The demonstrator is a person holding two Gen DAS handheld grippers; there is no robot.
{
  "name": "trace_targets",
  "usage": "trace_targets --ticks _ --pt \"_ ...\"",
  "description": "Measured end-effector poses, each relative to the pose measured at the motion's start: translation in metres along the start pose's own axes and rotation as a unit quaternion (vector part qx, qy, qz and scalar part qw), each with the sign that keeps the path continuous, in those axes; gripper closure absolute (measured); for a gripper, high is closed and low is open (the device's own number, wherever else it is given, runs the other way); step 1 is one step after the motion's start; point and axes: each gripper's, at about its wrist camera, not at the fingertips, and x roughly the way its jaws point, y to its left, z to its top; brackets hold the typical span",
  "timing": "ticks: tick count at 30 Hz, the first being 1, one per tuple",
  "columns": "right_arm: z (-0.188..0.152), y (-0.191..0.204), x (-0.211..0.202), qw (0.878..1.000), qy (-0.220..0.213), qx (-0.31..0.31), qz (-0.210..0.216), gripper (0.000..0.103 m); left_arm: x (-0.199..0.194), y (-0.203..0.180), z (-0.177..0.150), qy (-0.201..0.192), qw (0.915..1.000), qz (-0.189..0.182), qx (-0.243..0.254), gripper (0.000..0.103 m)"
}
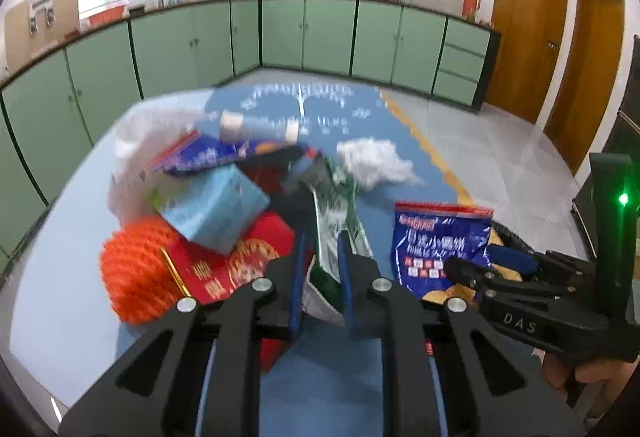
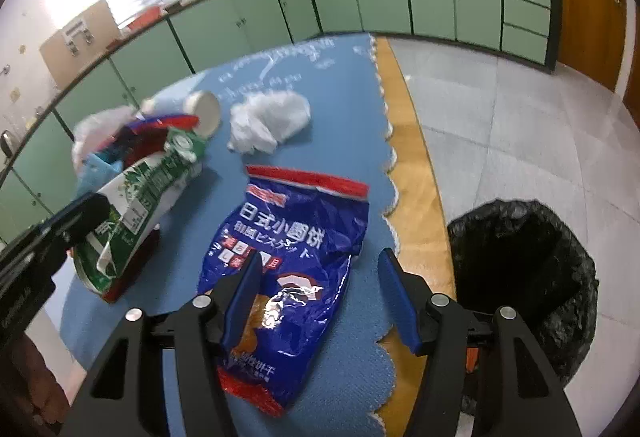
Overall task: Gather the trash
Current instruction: 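Grasp the green milk carton with left while right grasps blue biscuit bag, then carry carton and biscuit bag over the bin and release both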
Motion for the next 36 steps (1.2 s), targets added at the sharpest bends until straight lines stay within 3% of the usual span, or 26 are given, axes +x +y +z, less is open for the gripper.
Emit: trace_targets --ticks 5,13,15,25,31,36 --pt "-0.003 0.004 0.001 1.0 -0.001 -0.011 -0.007 0.044 0.016 -0.004 -0.004 0.028 0.9995 -0.012 0.013 0.088" --pt "-0.001 -0.007 -0.006 1.0 -0.01 -0.002 -0.013 0.087 0.037 -0.005 -0.007 0.059 0.998 -0.019 0.01 0.088" --pt "0.0 -0.009 -0.01 1.0 -0.015 -0.001 -0.011 0.09 0.039 -0.009 -0.006 0.059 0.9979 -0.02 0.017 0.088" --pt "0.014 -0.011 -0.041 0.997 -0.069 -0.003 -0.026 0.093 0.059 -0.019 0.006 0.071 0.9969 -0.022 0.026 0.081" --pt "0.017 -0.021 -0.048 0.996 -0.077 0.011 -0.032 0.093 0.068 -0.018 0.008 0.076 0.9966 -0.027 0.014 0.088" --pt "0.02 -0.032 -0.063 0.995 -0.094 0.021 -0.036 0.093 0.046 -0.018 0.012 0.052 0.9981 -0.033 0.01 0.09"
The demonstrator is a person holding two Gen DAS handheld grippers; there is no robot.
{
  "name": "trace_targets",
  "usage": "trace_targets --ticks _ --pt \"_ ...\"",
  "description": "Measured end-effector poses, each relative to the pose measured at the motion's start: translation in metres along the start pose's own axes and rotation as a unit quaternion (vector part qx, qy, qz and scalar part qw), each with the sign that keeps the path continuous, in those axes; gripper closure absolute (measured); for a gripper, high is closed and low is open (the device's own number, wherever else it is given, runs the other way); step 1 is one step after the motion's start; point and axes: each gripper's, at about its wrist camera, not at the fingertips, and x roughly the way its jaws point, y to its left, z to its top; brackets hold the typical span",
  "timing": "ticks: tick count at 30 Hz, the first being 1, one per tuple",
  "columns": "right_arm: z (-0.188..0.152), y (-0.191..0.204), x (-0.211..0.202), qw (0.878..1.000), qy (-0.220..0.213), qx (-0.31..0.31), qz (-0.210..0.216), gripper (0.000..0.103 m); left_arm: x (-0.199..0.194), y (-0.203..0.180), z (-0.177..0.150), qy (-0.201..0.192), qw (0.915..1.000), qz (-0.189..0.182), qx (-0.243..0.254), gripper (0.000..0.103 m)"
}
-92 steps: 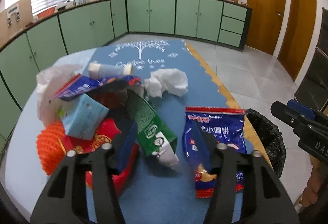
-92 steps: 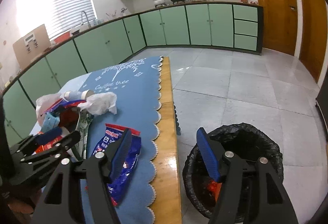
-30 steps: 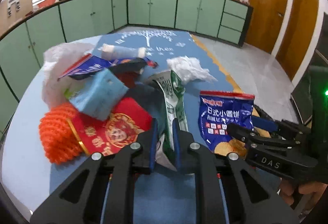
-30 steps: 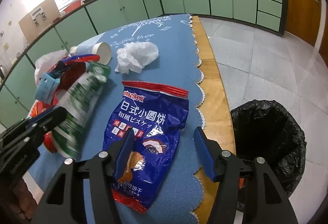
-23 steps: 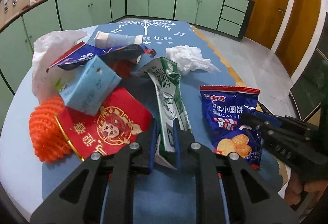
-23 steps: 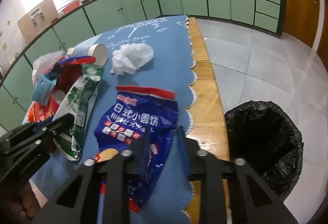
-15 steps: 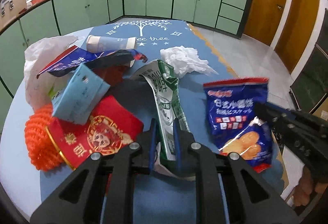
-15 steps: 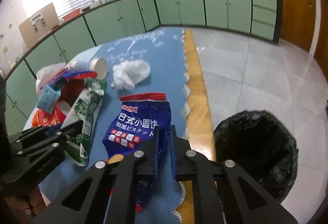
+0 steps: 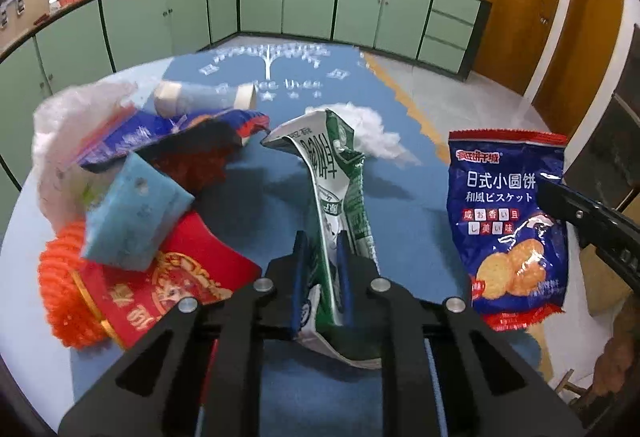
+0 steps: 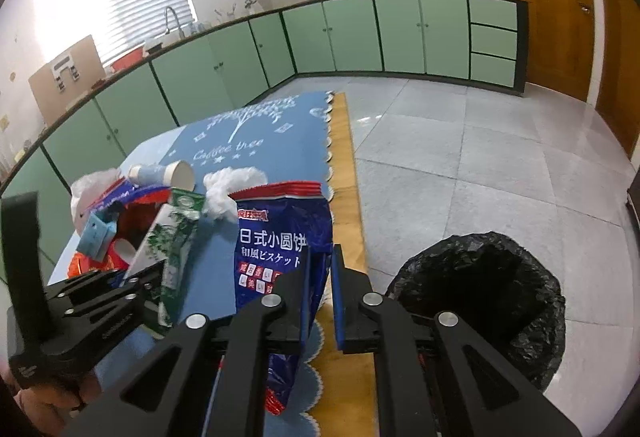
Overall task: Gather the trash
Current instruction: 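Carry carton and biscuit bag over the bin and release both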
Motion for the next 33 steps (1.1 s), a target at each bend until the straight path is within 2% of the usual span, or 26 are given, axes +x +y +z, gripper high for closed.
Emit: trace_targets --ticks 6,9,14,17,27,33 --pt "0.009 -0.019 -0.028 0.999 -0.032 0.012 -0.01 0.093 -0.047 -0.006 0.006 -0.047 0.9989 -0.003 0.005 0.09" --pt "0.013 -0.033 -0.042 0.998 -0.049 0.022 -0.022 0.093 -0.057 -0.018 0.012 -0.061 0.9979 -0.016 0.016 0.09" --pt "0.015 -0.064 -0.057 0.995 -0.063 0.042 -0.06 0.093 -0.049 -0.056 0.028 -0.064 0.9948 -0.065 0.045 0.09" --pt "0.01 -0.089 -0.063 0.992 -0.062 0.062 -0.089 0.093 -0.04 -0.092 0.033 -0.069 0.9899 -0.096 0.078 0.09" --pt "-0.019 -0.155 -0.075 0.978 -0.046 0.113 -0.168 0.094 0.008 -0.189 0.028 -0.031 0.9702 -0.196 0.139 0.09" --pt "-0.039 -0.186 -0.063 0.969 -0.021 0.136 -0.205 0.093 0.045 -0.219 0.014 0.016 0.9618 -0.223 0.157 0.089"
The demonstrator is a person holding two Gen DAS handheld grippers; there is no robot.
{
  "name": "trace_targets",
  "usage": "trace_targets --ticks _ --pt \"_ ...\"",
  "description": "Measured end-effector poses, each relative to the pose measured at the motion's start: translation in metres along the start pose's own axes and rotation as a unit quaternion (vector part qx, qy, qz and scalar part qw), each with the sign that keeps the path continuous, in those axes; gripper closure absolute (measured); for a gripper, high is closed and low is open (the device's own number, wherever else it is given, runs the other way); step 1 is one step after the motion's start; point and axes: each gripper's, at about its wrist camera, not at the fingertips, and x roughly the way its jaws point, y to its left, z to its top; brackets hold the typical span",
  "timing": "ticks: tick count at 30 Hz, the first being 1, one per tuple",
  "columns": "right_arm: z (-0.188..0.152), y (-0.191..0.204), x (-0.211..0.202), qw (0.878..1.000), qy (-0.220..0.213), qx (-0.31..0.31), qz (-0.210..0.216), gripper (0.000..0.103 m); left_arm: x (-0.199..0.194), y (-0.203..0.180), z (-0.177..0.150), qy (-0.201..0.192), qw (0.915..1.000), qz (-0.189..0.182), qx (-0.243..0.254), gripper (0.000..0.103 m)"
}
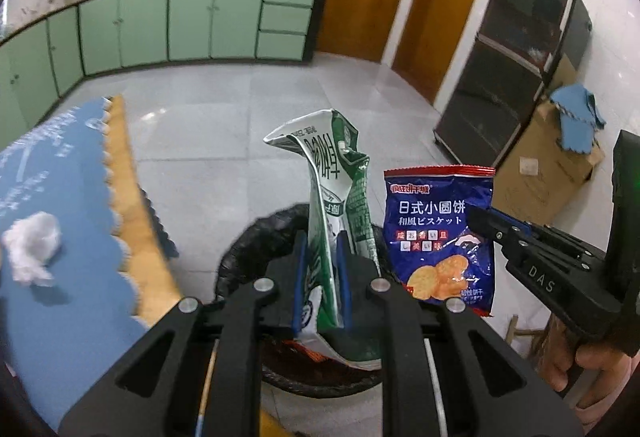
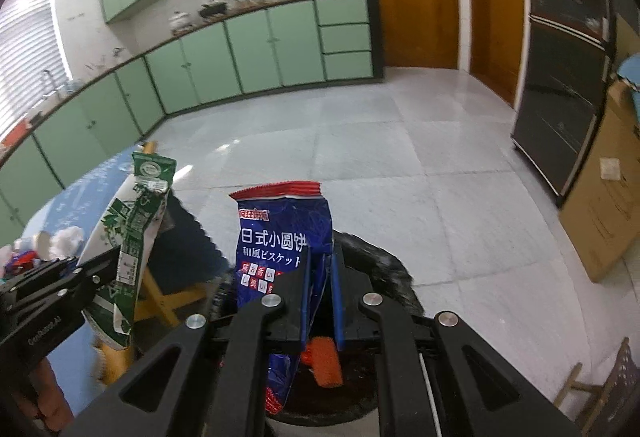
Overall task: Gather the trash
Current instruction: 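Carry carton and biscuit bag over the bin and release both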
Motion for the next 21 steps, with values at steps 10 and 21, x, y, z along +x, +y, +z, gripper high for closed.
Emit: trace_targets --ticks 10,21 --pt "-0.014 -0.021 0.038 0.998 0.047 0.021 -0.032 0.077 0.029 -0.006 -0.009 0.035 0.9991 -0.014 0.019 0.062" --pt "0.01 0.034 -0.006 1.0 -0.019 -0.012 0.021 0.032 -0.054 0.037 0.0 -0.051 0.9971 0.05 -0.027 0.049"
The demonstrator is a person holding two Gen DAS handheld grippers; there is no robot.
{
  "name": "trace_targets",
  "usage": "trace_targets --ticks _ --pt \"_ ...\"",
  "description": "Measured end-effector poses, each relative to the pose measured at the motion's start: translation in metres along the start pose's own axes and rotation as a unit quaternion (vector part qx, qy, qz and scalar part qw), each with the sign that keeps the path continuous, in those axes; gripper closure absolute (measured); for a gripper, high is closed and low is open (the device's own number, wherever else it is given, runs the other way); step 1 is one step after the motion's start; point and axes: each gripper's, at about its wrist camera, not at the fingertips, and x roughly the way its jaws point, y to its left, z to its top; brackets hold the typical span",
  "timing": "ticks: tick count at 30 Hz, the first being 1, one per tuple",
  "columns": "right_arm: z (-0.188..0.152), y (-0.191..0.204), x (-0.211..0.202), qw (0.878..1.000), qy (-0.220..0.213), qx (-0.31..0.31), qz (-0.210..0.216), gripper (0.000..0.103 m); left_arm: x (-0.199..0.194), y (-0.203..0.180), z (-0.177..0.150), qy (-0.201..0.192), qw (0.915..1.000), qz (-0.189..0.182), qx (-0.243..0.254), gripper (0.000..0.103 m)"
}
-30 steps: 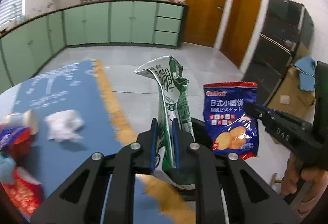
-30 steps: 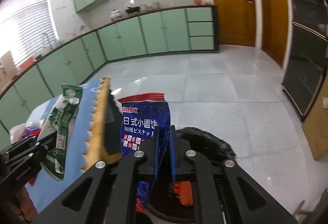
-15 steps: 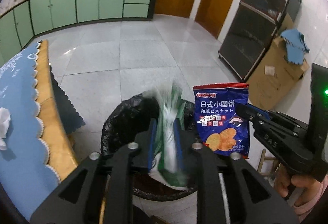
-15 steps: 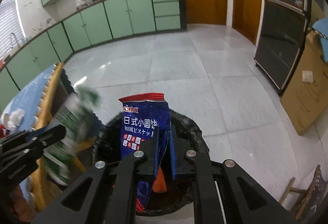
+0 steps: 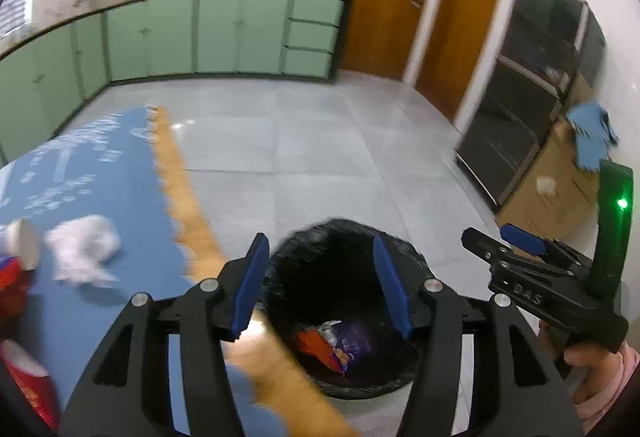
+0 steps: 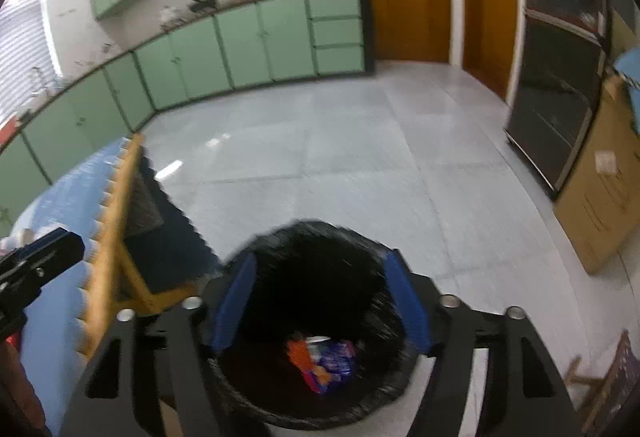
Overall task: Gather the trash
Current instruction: 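Carry carton and biscuit bag over the bin and release both, then return both tools to the table and grasp the white tissue with right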
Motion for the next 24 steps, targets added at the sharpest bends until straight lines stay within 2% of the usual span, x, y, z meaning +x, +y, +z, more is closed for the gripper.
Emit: trace_targets --ticks 2,5,8,10,17,24 --pt "0.007 0.024 -0.008 0.999 -0.015 -0.011 0.026 0.028 -0.023 0.018 0.002 -0.024 0.999 0.036 -0.011 0.046" --pt "0.014 0.06 -0.017 0.996 -0.032 -0.029 0.072 0.023 -0.057 0.047 -0.001 -0.054 0.993 0.101 -0.028 0.043" --pt "0.015 0.099 -0.022 0.991 -0.039 -0.055 0.113 0.021 -0.087 0.076 -0.01 -0.075 0.981 0.174 -0.042 0.039" --pt "0.013 0.126 -0.022 0.987 -0.038 -0.075 0.137 0.02 -0.105 0.095 -0.019 -0.083 0.9696 0.224 -0.051 0.038" --pt "-0.004 0.198 -0.018 0.972 -0.014 -0.118 0.204 0.02 -0.152 0.152 -0.042 -0.085 0.9409 0.316 -0.086 0.038" --pt "-0.018 0.262 -0.02 0.952 -0.01 -0.168 0.256 0.022 -0.182 0.194 -0.069 -0.072 0.9244 0.354 -0.123 0.038"
